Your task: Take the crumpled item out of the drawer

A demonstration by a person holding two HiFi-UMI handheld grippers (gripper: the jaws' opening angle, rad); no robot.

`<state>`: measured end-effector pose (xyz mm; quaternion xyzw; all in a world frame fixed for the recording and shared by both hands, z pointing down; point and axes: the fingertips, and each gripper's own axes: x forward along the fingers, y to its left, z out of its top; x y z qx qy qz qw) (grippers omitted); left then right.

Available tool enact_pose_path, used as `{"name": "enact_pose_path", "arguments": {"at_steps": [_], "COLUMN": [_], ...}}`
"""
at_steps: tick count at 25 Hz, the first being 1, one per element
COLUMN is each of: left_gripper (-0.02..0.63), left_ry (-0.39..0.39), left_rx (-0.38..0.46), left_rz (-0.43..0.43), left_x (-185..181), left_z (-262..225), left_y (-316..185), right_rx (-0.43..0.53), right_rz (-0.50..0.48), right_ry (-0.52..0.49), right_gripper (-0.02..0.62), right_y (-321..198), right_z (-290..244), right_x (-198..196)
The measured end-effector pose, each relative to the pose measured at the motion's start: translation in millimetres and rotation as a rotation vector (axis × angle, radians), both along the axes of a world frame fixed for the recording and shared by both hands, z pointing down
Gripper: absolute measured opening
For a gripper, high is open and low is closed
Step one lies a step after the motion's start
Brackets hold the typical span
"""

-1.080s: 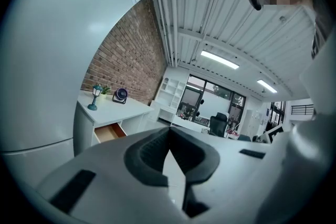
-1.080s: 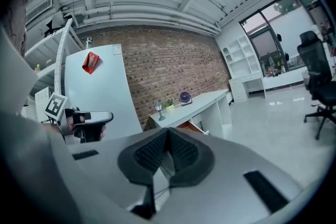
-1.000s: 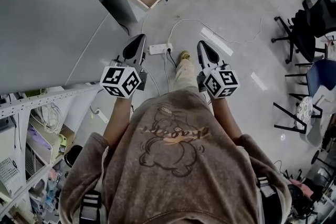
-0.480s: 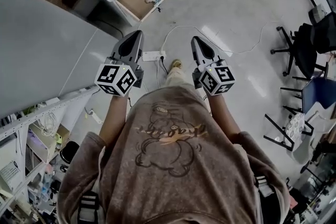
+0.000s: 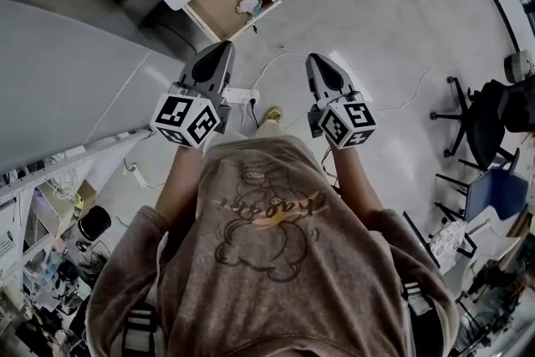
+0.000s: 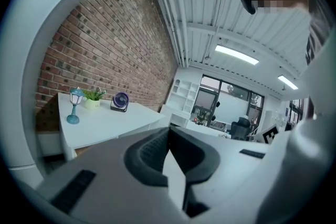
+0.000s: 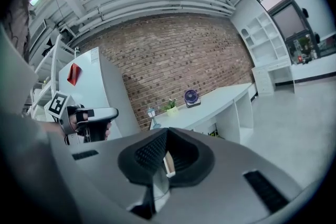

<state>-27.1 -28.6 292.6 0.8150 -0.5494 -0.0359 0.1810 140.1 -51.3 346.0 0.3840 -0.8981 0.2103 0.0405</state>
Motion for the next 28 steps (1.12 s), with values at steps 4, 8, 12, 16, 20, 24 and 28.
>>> {"name": "enact_pose_path", "arguments": {"at_steps": [4,8,12,16,20,24,28], "left_gripper": [0.008,0.008,0.008,0.008,0.008,0.008,0.008], "left_ry": [-0.002,-0.009,-0.012,-0.014,-0.012,-0.014,-0.002], "left_rx": [-0.008,-0.010,-0.003,-0.002,-0.005,-0.019,-0.041], "left_rz": [-0.022,-0.020,0.006,0.029,0.047,0.062,0.068], "left_x": [-8.2,-18.2,-26.8,-36.0,-44.3,-51.0,-57.1], "left_z": [3.9,3.0,-1.0,-3.2,-1.7,7.5,22.1], "left_y": [-11.3,-20.5,-29.6,-36.5,-44.6,-51.0,-59.7], "right_rx": [-0.012,-0.023,-0.023,-0.023,-0.020,-0.019,-0.025], "right_rz": [-0.014,-0.008,0.015,0.037,0.045,0.045,0.048], "right_ry": [-0.008,-0.014,-0.016,-0.017,-0.010,0.006,0.029], "right_gripper": [-0.003,-0.003,-0.003,-0.003,-0.003,-0.003,-0.003], "right_y": [-15.2,-21.8,-26.8,-28.9,-34.3,-40.7,-51.0], "right_z": [4.7,7.7,7.4,4.6,3.7,8.2,16.0], "right_x": [-6.4,-15.6,-24.3,-32.1,-41.5,-49.3,-54.9]}}
